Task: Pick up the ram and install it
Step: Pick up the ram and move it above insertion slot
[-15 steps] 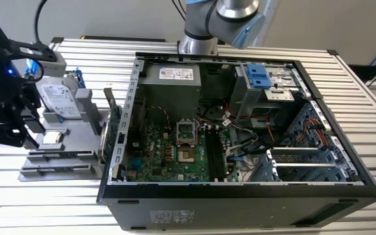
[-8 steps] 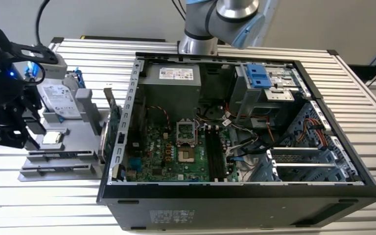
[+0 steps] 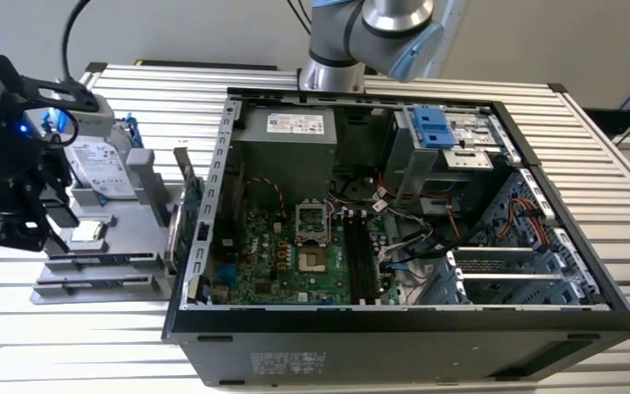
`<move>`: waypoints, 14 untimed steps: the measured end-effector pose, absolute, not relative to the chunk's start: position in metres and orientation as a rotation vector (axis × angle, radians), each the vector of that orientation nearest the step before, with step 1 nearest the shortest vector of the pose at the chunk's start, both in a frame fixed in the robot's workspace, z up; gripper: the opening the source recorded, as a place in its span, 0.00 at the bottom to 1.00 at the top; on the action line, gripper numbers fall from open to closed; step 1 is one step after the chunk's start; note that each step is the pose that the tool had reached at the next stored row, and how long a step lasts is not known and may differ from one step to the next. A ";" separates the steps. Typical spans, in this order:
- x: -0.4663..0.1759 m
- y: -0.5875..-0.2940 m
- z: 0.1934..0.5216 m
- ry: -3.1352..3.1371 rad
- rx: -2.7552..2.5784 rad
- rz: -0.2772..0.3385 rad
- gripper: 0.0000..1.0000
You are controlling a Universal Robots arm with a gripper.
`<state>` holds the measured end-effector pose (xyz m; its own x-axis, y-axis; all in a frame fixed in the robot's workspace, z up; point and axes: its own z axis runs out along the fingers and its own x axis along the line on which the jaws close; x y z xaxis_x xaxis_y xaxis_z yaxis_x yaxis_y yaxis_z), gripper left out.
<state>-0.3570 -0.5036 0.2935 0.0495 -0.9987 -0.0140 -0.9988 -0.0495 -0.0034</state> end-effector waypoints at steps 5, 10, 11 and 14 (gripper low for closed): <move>-0.357 -0.504 0.290 2.158 -2.268 0.014 1.00; -0.357 -0.504 0.287 2.158 -2.268 0.014 1.00; -0.357 -0.504 0.287 2.158 -2.268 0.014 1.00; -0.357 -0.504 0.285 2.158 -2.268 0.014 1.00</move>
